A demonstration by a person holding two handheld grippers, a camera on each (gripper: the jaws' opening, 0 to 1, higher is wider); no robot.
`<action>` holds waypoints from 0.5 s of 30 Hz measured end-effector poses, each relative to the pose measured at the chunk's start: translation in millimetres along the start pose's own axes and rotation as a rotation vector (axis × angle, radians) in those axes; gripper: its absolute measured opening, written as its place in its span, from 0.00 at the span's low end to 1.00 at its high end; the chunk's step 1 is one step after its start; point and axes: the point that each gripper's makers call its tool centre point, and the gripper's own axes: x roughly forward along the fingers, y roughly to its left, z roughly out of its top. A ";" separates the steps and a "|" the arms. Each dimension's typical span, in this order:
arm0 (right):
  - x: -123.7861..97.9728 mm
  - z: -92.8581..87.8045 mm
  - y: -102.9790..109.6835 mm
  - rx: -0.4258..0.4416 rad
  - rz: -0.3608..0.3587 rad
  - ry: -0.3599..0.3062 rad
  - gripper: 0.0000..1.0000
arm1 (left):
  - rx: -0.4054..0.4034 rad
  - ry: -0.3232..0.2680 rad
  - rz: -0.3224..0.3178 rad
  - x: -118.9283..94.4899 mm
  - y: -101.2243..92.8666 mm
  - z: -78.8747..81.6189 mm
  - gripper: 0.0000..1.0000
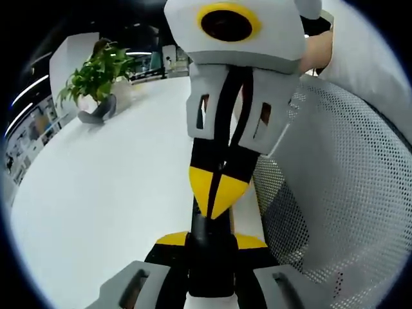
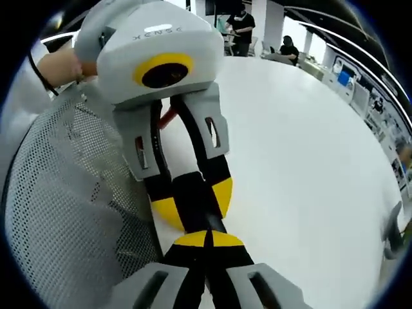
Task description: Press the specified remote control buttons in sequence, fully releasing each button before pressing the next.
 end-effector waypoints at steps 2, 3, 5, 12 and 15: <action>0.6 0.6 0.1 -0.016 0.007 0.011 0.00 | -0.001 0.000 0.001 0.0 0.0 -0.1 0.24; 1.0 0.9 0.5 -0.032 0.012 0.022 0.00 | 0.000 -0.001 0.000 0.0 0.0 -0.2 0.24; 1.5 0.9 1.4 -0.109 0.011 0.042 0.00 | 0.000 -0.002 -0.002 -0.6 -0.5 0.2 0.24; 5.2 1.0 4.2 -0.283 0.003 0.089 0.00 | 0.021 0.003 -0.012 -0.7 -1.2 -0.1 0.24; 4.4 0.2 4.0 -0.297 -0.017 0.063 0.00 | 0.025 0.004 -0.016 -1.0 -1.5 -0.4 0.24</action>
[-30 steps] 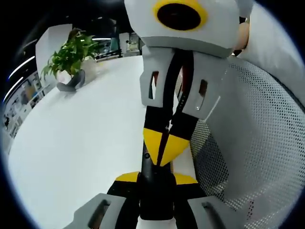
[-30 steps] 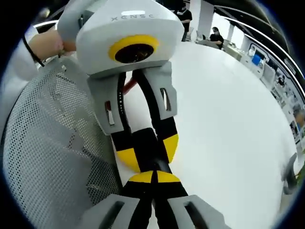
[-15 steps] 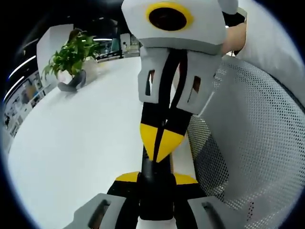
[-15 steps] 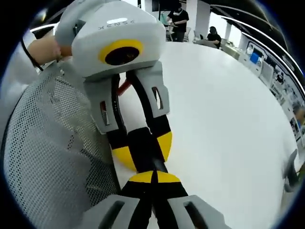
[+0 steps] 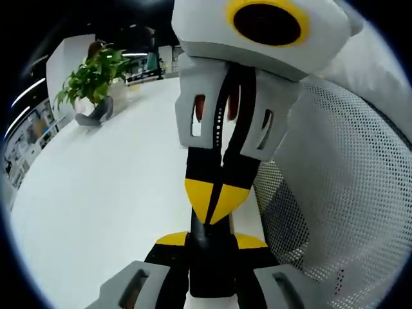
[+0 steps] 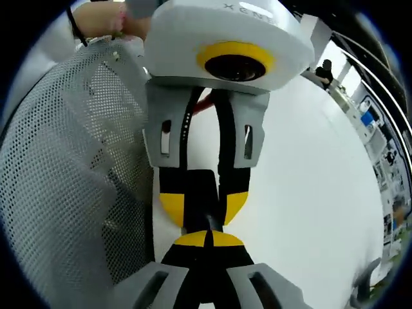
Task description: Press the specified remote control buttons in sequence, fully releasing each button before pressing the next.
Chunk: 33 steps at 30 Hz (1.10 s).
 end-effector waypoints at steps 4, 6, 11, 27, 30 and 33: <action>-0.2 0.8 -1.9 0.026 0.001 -0.018 0.00 | 0.001 0.010 -0.005 0.3 -0.2 -0.8 0.25; -0.7 0.8 -2.0 0.038 0.006 -0.036 0.00 | 0.005 0.019 -0.011 0.3 -0.5 -1.0 0.25; -2.3 6.7 1.8 0.296 0.038 -0.121 0.00 | 0.024 0.046 -0.023 -0.2 -1.9 -0.8 0.25; 3.7 13.7 1.0 0.192 0.064 -0.078 0.00 | -0.004 0.031 0.003 -2.4 -3.1 -0.4 0.24; 4.2 13.7 1.9 0.187 0.061 -0.061 0.00 | 0.013 0.048 -0.002 -2.3 -2.8 -0.2 0.24; 3.9 13.1 2.2 0.147 0.037 -0.056 0.00 | 0.019 0.063 -0.010 -2.0 -2.2 0.4 0.24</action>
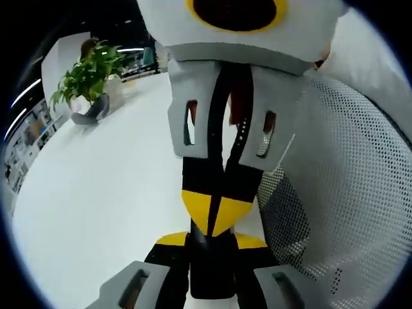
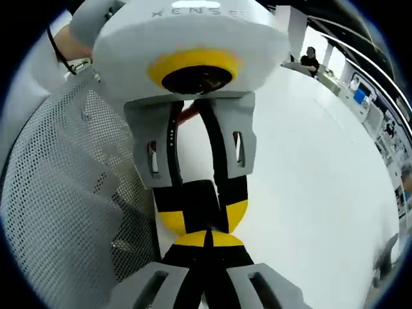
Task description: Press the specified remote control buttons in sequence, fully releasing each button before pressing the next.
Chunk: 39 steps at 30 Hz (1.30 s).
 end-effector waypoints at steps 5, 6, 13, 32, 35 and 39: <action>0.1 0.1 -2.5 0.014 -0.029 -0.040 0.00 | -0.005 0.004 0.005 0.1 0.6 0.2 0.24; 0.0 0.3 -2.8 0.019 -0.029 -0.047 0.00 | -0.007 0.002 0.006 0.1 0.8 0.4 0.24; -4.0 0.8 -1.2 0.101 0.031 -0.149 0.00 | -0.010 0.001 0.009 0.4 1.2 0.7 0.24; -8.6 -19.8 -4.8 0.098 0.076 -0.118 0.25 | -0.026 0.012 0.019 1.7 2.2 0.0 0.25; -4.2 -32.5 -2.3 0.017 0.065 -0.043 0.26 | -0.032 0.013 0.023 1.9 2.3 0.0 0.25; -4.1 -28.1 -4.8 0.000 0.041 -0.073 0.22 | -0.042 0.016 0.033 2.5 2.7 0.2 0.25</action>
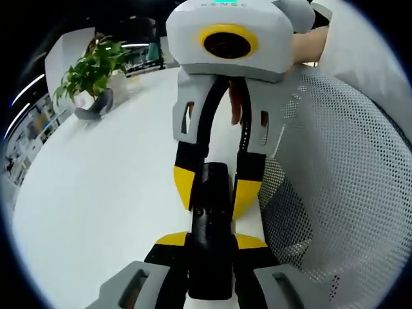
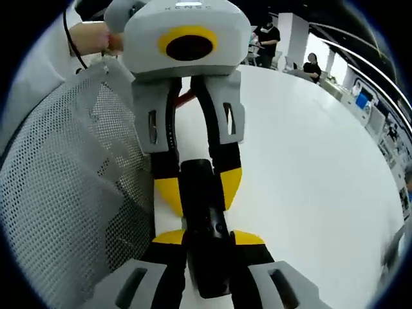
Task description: Press the specified remote control buttons in sequence, fully releasing each button before pressing the next.
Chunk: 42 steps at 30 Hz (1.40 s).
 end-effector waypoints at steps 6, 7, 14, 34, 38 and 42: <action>1.1 -0.5 0.4 -0.016 -0.006 -0.014 0.22 | -0.119 -0.085 0.023 -1.8 -3.5 2.5 0.30; 1.1 -0.4 0.3 -0.014 -0.007 -0.016 0.22 | -0.170 -0.104 0.031 -2.3 -3.6 3.8 0.32; 1.6 -0.1 -0.6 0.018 -0.014 -0.028 0.23 | -0.287 -0.143 0.129 -18.8 7.8 5.3 0.65; 1.7 0.6 -0.5 0.044 -0.028 -0.044 0.23 | -0.411 -0.626 0.749 -171.7 46.5 33.8 1.00; 1.7 0.8 -0.5 0.047 -0.030 -0.044 0.23 | -0.441 -0.718 0.853 -201.5 41.3 33.6 1.00; 1.9 0.9 -0.5 0.052 -0.033 -0.044 0.23 | -0.349 -0.702 0.950 -213.7 36.3 30.4 1.00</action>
